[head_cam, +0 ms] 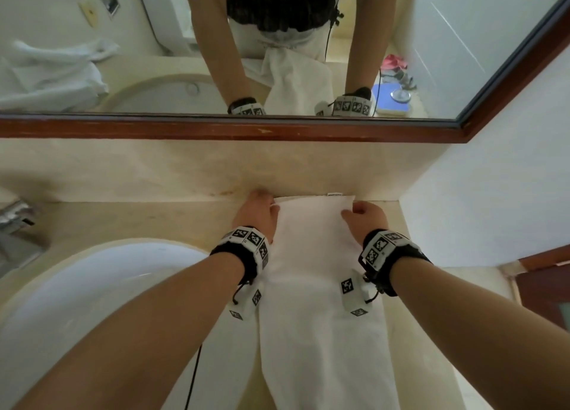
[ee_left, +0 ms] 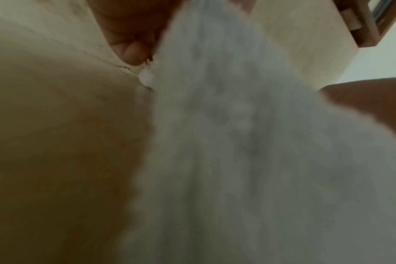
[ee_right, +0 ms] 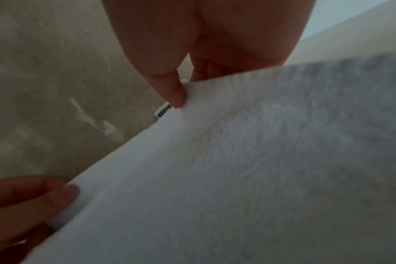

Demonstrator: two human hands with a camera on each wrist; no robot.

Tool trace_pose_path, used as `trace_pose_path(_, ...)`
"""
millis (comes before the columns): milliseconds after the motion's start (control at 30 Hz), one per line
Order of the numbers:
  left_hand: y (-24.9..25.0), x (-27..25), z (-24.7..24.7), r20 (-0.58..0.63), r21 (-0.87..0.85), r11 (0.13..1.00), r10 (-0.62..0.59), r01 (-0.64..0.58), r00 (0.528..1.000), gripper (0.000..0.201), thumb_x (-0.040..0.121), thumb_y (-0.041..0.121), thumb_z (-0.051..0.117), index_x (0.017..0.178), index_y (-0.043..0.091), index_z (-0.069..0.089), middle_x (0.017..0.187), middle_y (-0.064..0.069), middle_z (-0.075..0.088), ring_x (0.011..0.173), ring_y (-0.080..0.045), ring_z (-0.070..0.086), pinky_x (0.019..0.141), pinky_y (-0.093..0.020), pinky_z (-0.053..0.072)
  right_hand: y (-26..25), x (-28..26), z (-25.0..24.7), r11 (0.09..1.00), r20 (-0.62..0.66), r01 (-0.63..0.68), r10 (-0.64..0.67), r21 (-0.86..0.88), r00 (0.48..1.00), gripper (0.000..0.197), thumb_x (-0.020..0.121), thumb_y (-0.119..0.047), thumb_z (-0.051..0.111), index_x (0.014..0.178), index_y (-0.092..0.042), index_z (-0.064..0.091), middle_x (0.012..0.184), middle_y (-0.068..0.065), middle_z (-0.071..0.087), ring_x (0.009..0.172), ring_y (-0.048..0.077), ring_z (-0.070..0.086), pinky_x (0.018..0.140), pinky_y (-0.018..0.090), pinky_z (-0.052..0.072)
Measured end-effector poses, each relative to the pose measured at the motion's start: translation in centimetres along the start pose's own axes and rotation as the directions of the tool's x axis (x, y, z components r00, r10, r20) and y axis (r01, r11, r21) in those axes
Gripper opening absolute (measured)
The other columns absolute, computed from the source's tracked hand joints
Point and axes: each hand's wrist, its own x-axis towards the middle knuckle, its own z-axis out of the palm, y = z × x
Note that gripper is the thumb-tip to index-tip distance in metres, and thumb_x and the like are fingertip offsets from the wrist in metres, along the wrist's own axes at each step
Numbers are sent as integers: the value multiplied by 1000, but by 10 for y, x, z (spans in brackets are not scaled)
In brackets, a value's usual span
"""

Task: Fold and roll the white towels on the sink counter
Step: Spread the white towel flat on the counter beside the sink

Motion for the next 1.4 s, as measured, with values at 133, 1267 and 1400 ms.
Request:
trace_pose_path(133,2,4,-4,-29,-27,997,-69,69,997,27,99,29,40,91,7,53,97,-9,51,78,-30,61,63,-31,46,-7,3,3,1000,-58,-6,7,24,998,27,92,-32,53,79,-10,63,71,4,58,71,24,52,65,27,38)
trace_pose_path(1267,9,-29,-57,-103,-591,797,-227,125,968,27,81,6,62,64,24,54,64,2,56,58,-12,50,57,-22,39,-6,-27,-57,908,-45,346,-346,237,937,13,89,-22,63,98,-28,70,70,11,60,64,11,54,65,26,50)
trace_pose_path(1400,16,-45,-71,-122,-529,849,-98,19,988,27,79,7,66,64,26,55,61,3,54,59,-16,51,63,-29,45,-6,-43,-82,907,5,407,-410,108,912,11,90,-23,62,79,-24,61,73,1,60,67,15,53,62,24,44)
